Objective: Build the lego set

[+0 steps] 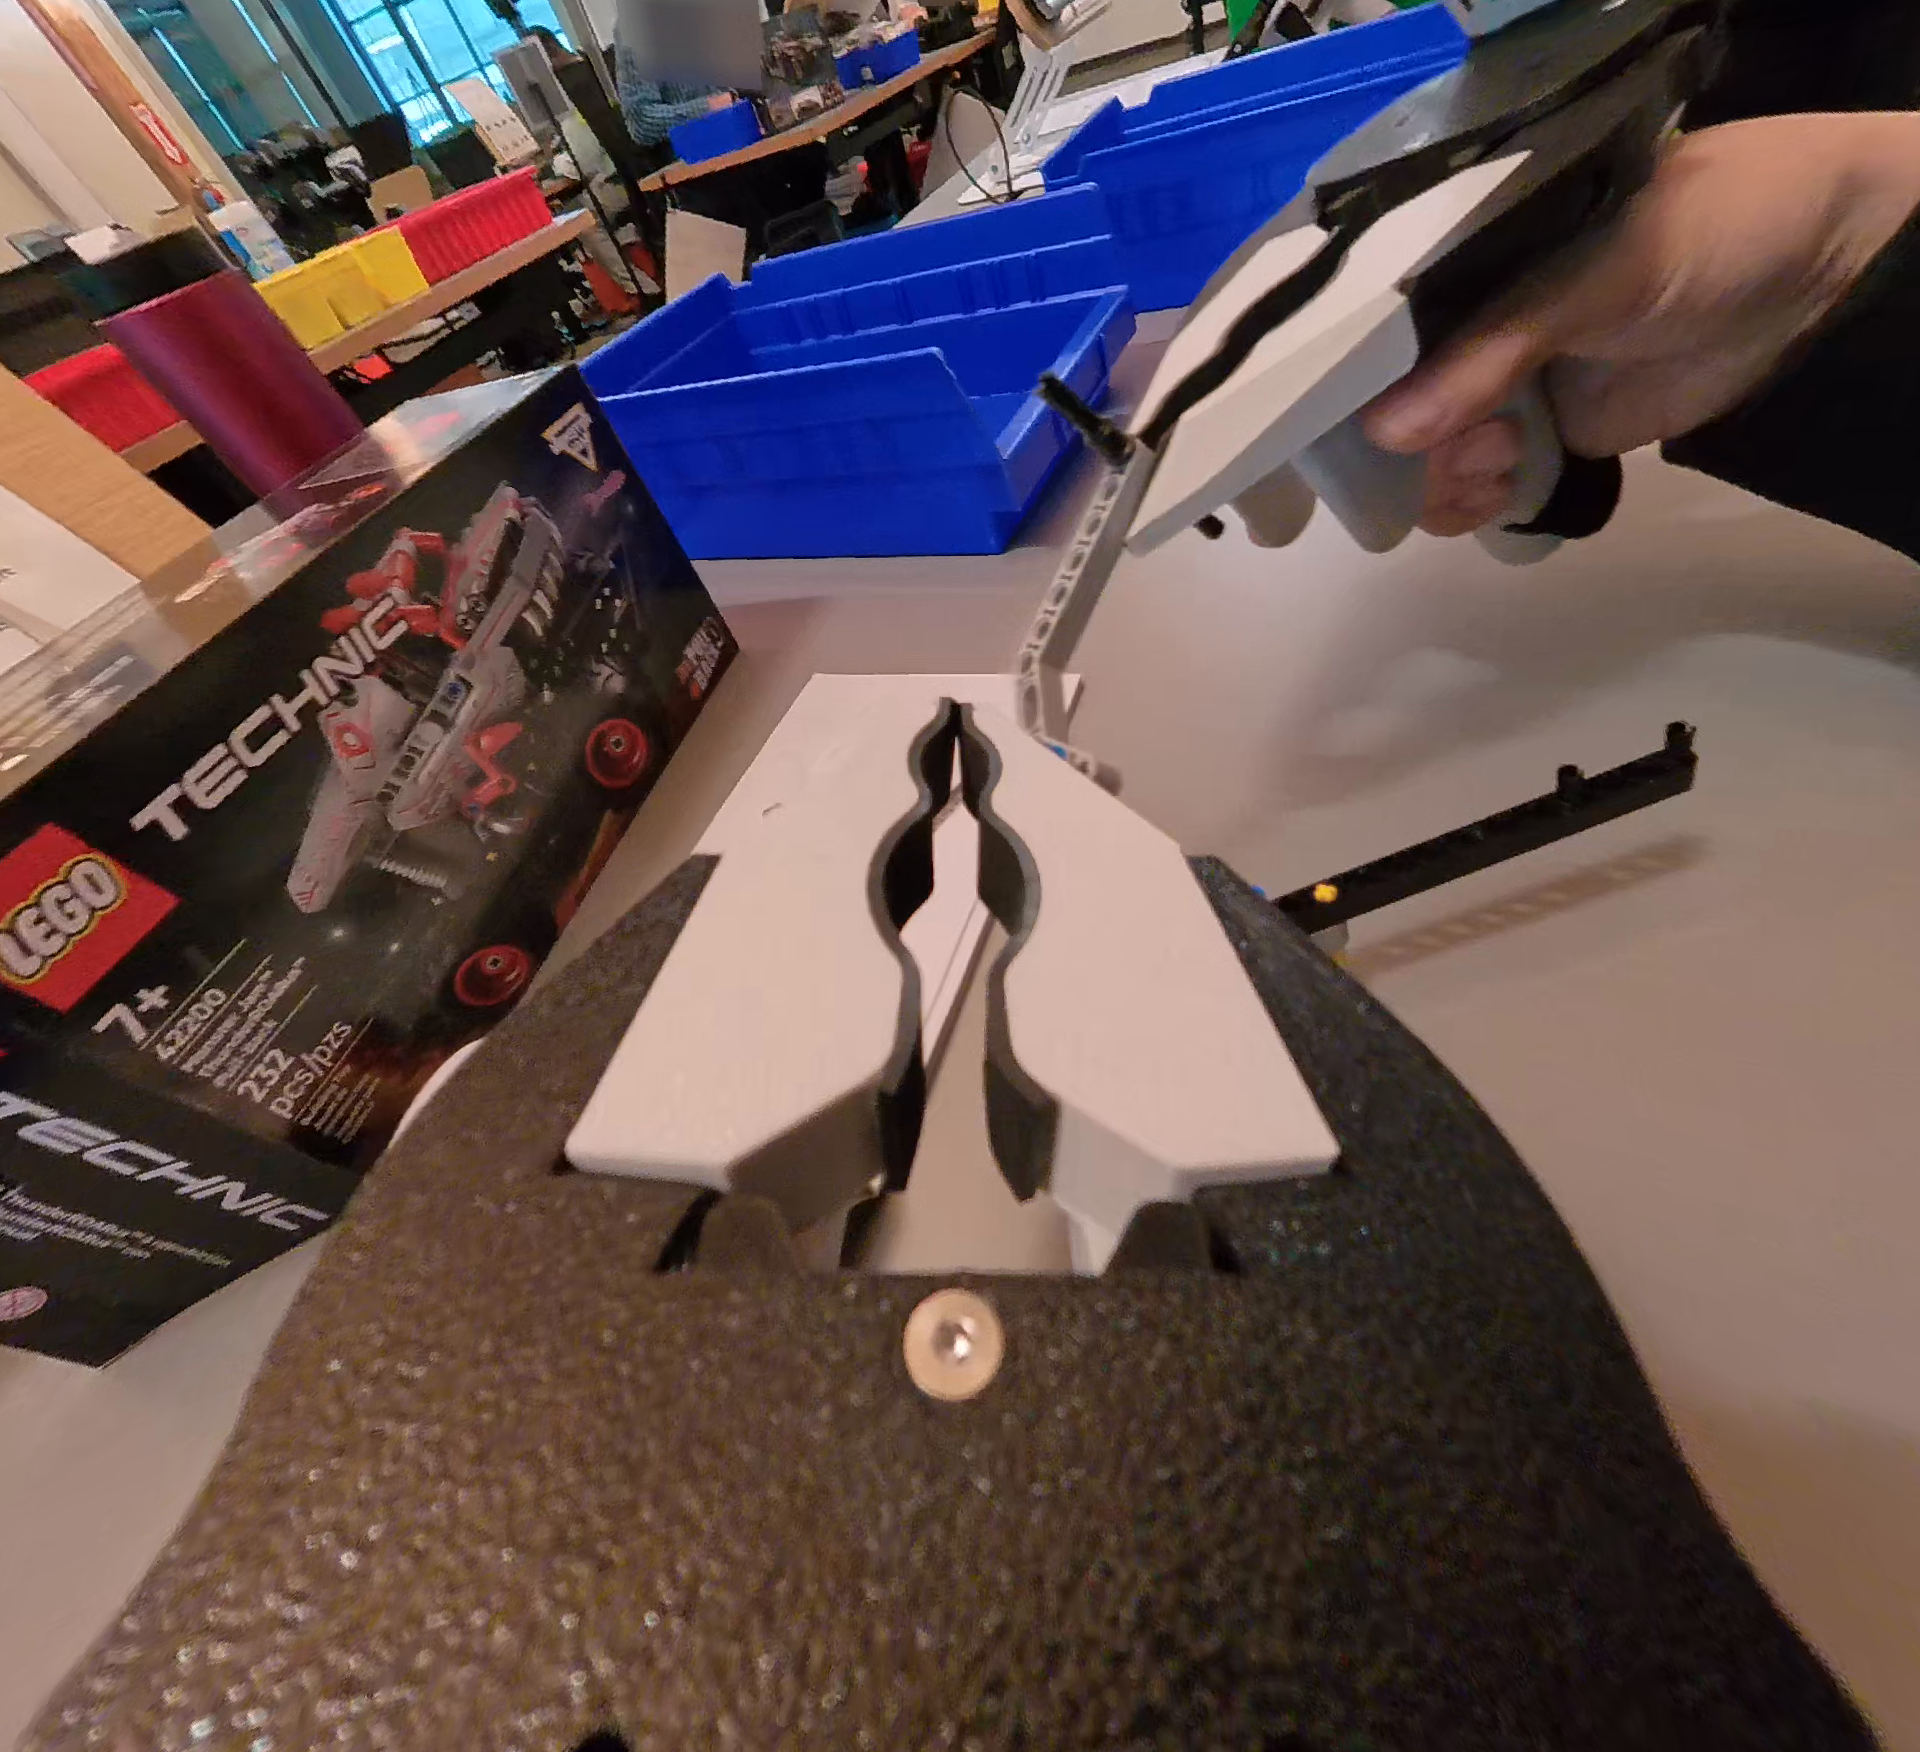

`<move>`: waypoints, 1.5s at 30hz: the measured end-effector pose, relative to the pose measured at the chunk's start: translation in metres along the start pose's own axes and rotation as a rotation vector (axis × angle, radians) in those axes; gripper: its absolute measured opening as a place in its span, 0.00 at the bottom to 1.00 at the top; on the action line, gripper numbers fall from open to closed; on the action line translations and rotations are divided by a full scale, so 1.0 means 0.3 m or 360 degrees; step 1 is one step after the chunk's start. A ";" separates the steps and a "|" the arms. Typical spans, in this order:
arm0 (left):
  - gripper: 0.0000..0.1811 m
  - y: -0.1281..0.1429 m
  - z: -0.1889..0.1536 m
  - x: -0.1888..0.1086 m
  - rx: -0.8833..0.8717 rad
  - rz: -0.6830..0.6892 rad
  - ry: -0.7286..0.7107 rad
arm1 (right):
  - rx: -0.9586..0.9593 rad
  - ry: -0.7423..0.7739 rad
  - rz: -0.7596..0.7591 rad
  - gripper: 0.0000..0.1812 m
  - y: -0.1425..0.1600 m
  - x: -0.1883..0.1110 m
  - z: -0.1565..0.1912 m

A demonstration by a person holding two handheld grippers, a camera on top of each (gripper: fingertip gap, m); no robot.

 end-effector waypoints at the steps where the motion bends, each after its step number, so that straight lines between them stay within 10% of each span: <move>1: 0.00 0.000 0.004 -0.004 0.0001 -0.0014 -0.0013 | 0.0037 -0.0033 -0.0014 0.02 0.004 -0.004 -0.003; 30: 0.23 -0.019 -0.062 -0.033 0.0617 -0.0185 0.0005 | 0.0749 -0.0301 -0.0291 0.03 0.056 -0.023 -0.077; 45: 0.10 -0.020 -0.075 -0.033 0.0517 -0.0187 0.0171 | 0.0538 -0.0392 -0.0217 0.03 0.034 0.003 -0.027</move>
Point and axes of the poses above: each gripper's, where its closed fingertips meet, x out along the fingers, y out of its underside, z = x × y across the jaws, the point moved 10 cm from there along -x, back along the fingers, and after that the axes turned 2 degrees about -x, right-handed, at the moved point
